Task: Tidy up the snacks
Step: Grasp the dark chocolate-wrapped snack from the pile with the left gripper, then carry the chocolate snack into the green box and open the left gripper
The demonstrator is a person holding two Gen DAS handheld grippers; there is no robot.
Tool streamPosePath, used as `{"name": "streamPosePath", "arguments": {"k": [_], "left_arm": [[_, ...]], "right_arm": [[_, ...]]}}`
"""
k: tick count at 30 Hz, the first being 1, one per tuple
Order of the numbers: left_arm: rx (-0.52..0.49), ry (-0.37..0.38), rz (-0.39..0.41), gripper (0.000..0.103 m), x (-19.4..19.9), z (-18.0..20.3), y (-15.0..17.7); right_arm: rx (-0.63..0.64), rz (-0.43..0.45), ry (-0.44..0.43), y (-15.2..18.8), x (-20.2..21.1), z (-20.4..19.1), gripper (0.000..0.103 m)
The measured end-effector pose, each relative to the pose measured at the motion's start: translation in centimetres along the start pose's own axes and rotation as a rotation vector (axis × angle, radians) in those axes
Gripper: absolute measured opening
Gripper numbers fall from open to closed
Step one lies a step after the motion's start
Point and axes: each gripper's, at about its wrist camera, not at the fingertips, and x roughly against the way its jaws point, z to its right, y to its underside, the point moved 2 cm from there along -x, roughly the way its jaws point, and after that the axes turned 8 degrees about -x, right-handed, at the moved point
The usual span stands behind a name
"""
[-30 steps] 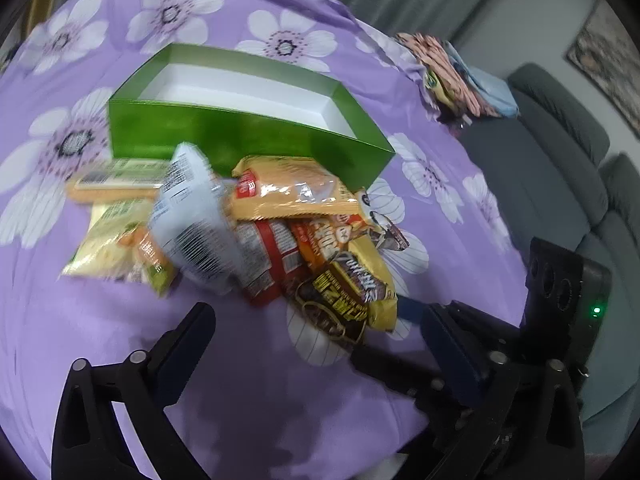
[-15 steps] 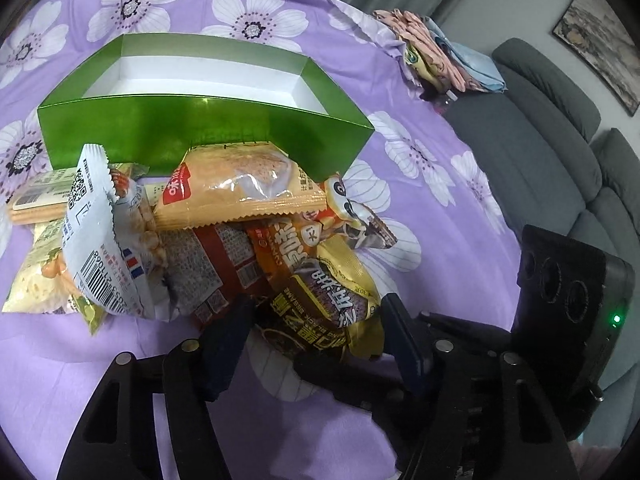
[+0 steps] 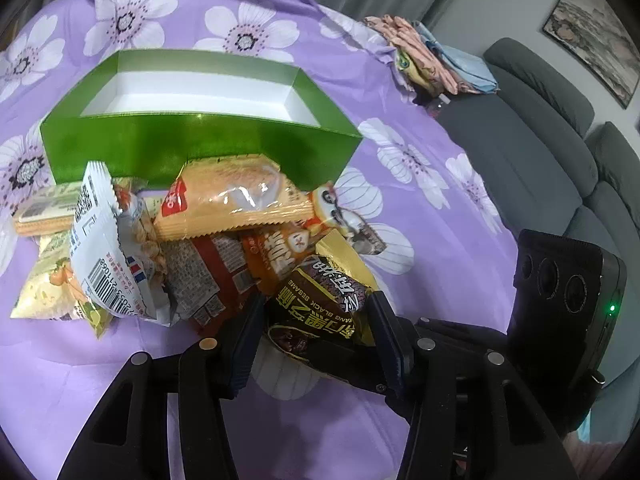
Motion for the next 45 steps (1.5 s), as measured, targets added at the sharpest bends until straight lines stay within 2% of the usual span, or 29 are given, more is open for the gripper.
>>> {"name": "streamPosePath", "arguments": {"k": [7, 15, 22, 30, 37, 45], "left_arm": [[-0.069, -0.041, 0.042, 0.053, 1.7, 1.9, -1.1], [-0.099, -0.060, 0.098, 0.052, 3.4, 2.6, -3.3], [-0.107, -0.067, 0.163, 0.052, 4.6, 1.7, -6.9], [-0.062, -0.053, 0.207, 0.052, 4.0, -2.3, -11.6], [0.076, 0.019, 0.123, 0.052, -0.1, -8.5, -14.8], [0.169, -0.020, 0.015, 0.052, -4.5, -12.5, -15.5]], "right_arm": [[0.030, 0.046, -0.009, -0.7, 1.7, -1.3, 0.021], [0.066, 0.109, -0.016, -2.8, 2.8, -2.7, 0.021], [0.122, 0.160, -0.015, -7.0, 2.6, -3.8, 0.021], [0.117, 0.160, -0.020, -12.5, 0.0, -3.7, 0.021], [0.046, 0.073, 0.037, -16.1, -4.7, -2.3, 0.021], [-0.007, -0.058, 0.124, -17.8, -9.7, -0.5, 0.025]]}}
